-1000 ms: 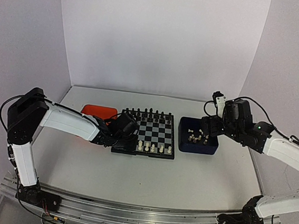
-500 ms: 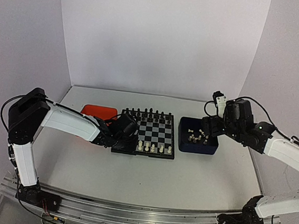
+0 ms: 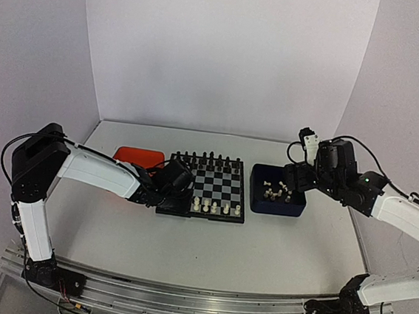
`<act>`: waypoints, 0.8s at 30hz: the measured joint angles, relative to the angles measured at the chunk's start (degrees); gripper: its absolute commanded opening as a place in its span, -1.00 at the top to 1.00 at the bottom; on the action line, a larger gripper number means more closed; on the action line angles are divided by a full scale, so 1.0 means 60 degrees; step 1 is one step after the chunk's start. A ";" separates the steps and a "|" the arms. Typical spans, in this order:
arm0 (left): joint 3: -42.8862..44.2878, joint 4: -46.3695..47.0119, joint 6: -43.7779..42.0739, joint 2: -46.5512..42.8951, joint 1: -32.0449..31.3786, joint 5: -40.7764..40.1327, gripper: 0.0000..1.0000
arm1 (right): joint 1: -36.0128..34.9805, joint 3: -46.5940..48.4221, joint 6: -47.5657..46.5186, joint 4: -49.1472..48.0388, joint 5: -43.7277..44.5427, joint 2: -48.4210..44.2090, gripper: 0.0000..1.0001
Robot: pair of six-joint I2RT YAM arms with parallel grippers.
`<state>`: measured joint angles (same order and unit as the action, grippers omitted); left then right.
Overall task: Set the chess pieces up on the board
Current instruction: Place the chess piece on the chessboard, then pick up the chess piece from the storage box.
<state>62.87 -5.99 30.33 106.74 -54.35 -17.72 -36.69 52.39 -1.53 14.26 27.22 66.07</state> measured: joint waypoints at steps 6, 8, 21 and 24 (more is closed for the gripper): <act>0.0000 -0.0308 0.0089 -0.0468 0.0000 -0.0218 0.12 | 0.0000 -0.0005 0.0004 0.0006 -0.0039 -0.0015 -0.89; 0.0009 -0.0611 0.0250 -0.0920 0.0000 -0.0421 -0.06 | 0.0000 -0.0005 0.0007 0.0032 -0.0056 -0.0015 -0.89; 0.2014 -0.2436 0.0198 -0.4117 0.0033 -0.1857 -0.99 | 0.0003 0.1193 0.0548 0.1637 -0.0023 0.1174 -0.93; 0.2215 -0.2073 -0.0215 -0.4379 0.0243 -0.1798 -1.00 | 0.0147 0.2120 0.0790 0.2420 -0.0102 0.2032 -0.91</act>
<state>76.16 -18.43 29.03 80.47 -52.89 -28.51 -35.81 65.11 3.21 28.78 26.61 78.26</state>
